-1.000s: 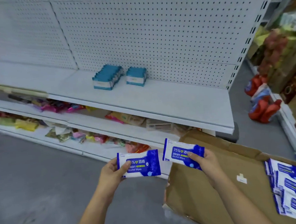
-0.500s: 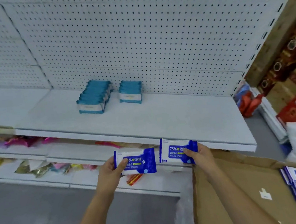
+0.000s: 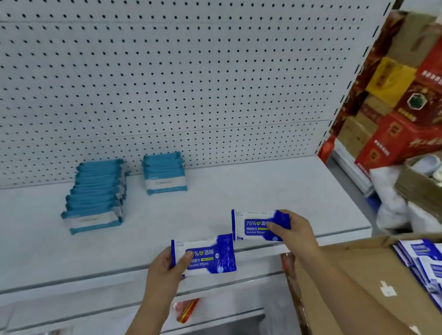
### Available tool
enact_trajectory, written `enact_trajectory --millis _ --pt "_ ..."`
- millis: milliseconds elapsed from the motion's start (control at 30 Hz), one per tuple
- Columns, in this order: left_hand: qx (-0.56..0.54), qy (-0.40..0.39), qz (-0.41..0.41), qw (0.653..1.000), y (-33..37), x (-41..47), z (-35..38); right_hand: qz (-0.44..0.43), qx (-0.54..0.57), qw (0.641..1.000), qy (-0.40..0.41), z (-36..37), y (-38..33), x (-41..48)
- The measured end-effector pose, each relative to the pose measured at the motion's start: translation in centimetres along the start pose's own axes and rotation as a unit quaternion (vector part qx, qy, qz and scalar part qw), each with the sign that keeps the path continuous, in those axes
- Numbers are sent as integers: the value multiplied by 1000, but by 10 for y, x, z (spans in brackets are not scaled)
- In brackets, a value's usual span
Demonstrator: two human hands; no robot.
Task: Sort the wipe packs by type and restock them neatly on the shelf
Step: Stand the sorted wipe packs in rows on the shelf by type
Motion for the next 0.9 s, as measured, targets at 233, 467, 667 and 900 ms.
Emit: enact_trajectory --millis 233,467,667,900 --pt "16 32 -31 999 16 62 2 -11 -4 998 -55 30 -14 128" --pt "28 54 -38 997 47 119 14 -19 -49 995 -80 72 -16 258" --pt "36 54 -38 997 47 144 17 -45 -102 993 -40 104 -24 316" --pt "15 22 -45 999 45 173 26 -17 -145 979 143 106 -9 317"
Point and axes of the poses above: each hand's wrist, its own x-axis towards the middle knuckle, its own z-axis out of the palm, y = z × x, the point moved 4 cm from there along x, towards the middle knuckle, and after that the axes turned 5 degrees about -y, right-handed, at the moved point
